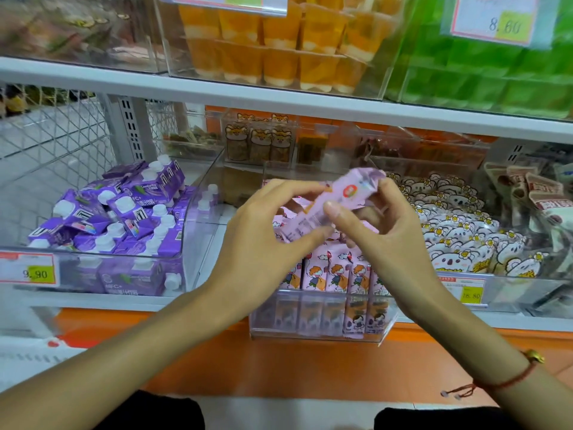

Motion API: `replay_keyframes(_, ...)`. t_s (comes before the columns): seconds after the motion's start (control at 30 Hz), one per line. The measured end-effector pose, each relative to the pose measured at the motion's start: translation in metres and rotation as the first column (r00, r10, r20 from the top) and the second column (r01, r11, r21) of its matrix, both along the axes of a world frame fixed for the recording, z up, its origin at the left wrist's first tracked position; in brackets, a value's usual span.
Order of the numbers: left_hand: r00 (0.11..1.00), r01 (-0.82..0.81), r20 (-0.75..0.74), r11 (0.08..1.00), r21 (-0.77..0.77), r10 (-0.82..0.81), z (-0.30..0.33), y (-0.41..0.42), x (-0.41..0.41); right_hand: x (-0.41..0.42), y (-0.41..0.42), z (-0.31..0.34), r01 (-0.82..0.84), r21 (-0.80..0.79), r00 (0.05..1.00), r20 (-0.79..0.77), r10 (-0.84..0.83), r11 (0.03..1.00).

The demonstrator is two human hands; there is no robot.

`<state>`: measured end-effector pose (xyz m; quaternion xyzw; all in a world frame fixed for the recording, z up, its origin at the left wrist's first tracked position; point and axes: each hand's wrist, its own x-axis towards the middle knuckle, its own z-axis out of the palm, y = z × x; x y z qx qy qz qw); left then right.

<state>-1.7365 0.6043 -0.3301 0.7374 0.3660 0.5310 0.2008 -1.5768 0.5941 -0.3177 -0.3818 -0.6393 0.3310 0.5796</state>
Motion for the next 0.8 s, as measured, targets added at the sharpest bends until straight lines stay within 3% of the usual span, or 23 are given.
replay_keyframes(0.13,0.995,0.01,-0.104,1.0,0.003,-0.01,0.002,-0.004,0.001,0.002,0.001,0.002,0.014,-0.015,0.994,-0.108,-0.015,1.0)
replay_keyframes(0.3,0.985,0.051,-0.145,0.967,-0.248,-0.089,0.005,0.001,-0.006,0.011,0.007,-0.001,-0.104,-0.101,0.979,-0.188,0.084,0.989)
replay_keyframes(0.47,0.994,0.028,-0.103,0.995,-0.1,-0.039,0.005,0.003,-0.012,0.013,0.009,-0.006,-0.164,-0.16,0.985,-0.071,0.154,0.973)
replay_keyframes(0.57,0.998,0.008,-0.065,0.999,-0.051,-0.012,0.001,0.006,-0.012,0.006,0.002,-0.005,-0.182,-0.119,0.983,0.007,0.184,0.976)
replay_keyframes(0.67,1.0,0.01,-0.017,0.997,-0.081,-0.012,-0.002,0.01,-0.013,0.002,0.002,-0.003,-0.119,-0.11,0.993,-0.005,0.119,0.987)
replay_keyframes(0.8,0.993,-0.113,0.032,0.984,-0.136,0.118,-0.01,0.018,-0.023,0.007,0.038,-0.001,0.09,-0.295,0.976,-0.164,-0.143,0.951)
